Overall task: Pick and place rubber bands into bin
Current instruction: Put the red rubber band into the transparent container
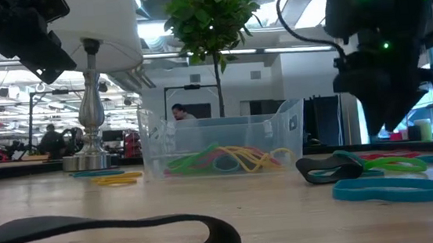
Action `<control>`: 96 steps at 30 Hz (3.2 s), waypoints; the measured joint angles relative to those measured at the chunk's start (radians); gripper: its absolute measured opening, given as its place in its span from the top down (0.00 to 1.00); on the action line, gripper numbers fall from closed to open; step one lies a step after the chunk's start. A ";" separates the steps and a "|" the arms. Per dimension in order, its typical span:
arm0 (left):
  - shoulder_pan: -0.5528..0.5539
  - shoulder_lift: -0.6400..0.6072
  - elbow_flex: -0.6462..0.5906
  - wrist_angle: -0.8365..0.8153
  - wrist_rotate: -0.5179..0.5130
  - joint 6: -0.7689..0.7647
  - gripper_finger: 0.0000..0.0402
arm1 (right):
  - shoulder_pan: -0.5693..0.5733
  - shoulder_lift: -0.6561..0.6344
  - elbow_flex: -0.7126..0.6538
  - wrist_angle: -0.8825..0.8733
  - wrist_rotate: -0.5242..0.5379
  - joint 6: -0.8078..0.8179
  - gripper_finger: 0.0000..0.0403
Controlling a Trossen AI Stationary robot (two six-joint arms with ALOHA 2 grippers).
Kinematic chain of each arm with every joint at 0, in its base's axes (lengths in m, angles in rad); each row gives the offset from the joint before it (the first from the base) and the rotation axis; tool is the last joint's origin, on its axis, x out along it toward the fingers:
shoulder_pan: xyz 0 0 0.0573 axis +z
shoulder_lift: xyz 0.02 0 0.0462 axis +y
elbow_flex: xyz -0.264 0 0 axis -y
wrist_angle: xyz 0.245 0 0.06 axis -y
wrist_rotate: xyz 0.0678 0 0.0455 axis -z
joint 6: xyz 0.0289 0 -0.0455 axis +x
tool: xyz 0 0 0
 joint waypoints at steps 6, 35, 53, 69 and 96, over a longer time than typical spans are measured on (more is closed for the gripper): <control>0.000 0.000 0.000 0.000 -0.004 0.001 0.99 | -0.041 0.000 -0.035 0.271 -0.028 -0.186 0.57; 0.000 0.000 0.000 0.000 -0.008 -0.026 1.00 | -0.152 0.000 -0.036 0.000 -0.241 -0.180 0.69; 0.000 0.000 0.000 0.000 -0.008 -0.026 1.00 | -0.152 0.001 -0.099 0.057 -0.235 -0.163 0.79; 0.000 0.000 0.000 0.000 -0.007 -0.034 0.99 | -0.152 0.003 -0.101 -0.021 -0.204 -0.132 0.98; 0.000 0.000 0.000 0.000 -0.007 -0.034 0.99 | -0.096 0.000 -0.043 0.050 -0.259 -0.135 0.79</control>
